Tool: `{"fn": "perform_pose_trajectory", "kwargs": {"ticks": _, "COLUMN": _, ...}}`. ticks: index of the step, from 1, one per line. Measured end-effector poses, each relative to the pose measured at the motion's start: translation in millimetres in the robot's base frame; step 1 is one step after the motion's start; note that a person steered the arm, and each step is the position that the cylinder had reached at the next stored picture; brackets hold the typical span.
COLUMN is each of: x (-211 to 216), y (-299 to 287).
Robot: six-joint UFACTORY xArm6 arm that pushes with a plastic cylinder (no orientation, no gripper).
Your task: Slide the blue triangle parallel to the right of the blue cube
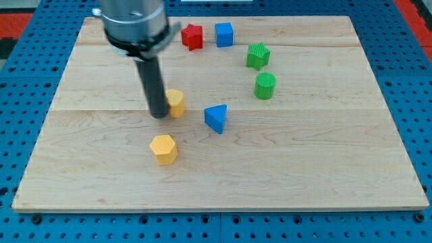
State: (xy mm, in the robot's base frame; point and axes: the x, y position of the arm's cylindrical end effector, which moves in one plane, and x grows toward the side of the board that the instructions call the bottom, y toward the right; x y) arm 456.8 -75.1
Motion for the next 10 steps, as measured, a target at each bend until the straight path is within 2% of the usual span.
{"fn": "perform_pose_trajectory", "kwargs": {"ticks": 2, "x": 12, "y": 118}}
{"fn": "perform_pose_trajectory", "kwargs": {"ticks": 3, "x": 50, "y": 127}}
{"fn": "perform_pose_trajectory", "kwargs": {"ticks": 5, "x": 48, "y": 234}}
{"fn": "perform_pose_trajectory", "kwargs": {"ticks": 6, "x": -12, "y": 196}}
{"fn": "perform_pose_trajectory", "kwargs": {"ticks": 7, "x": -7, "y": 173}}
{"fn": "perform_pose_trajectory", "kwargs": {"ticks": 8, "x": -38, "y": 173}}
{"fn": "perform_pose_trajectory", "kwargs": {"ticks": 9, "x": -60, "y": 200}}
{"fn": "perform_pose_trajectory", "kwargs": {"ticks": 10, "x": -27, "y": 223}}
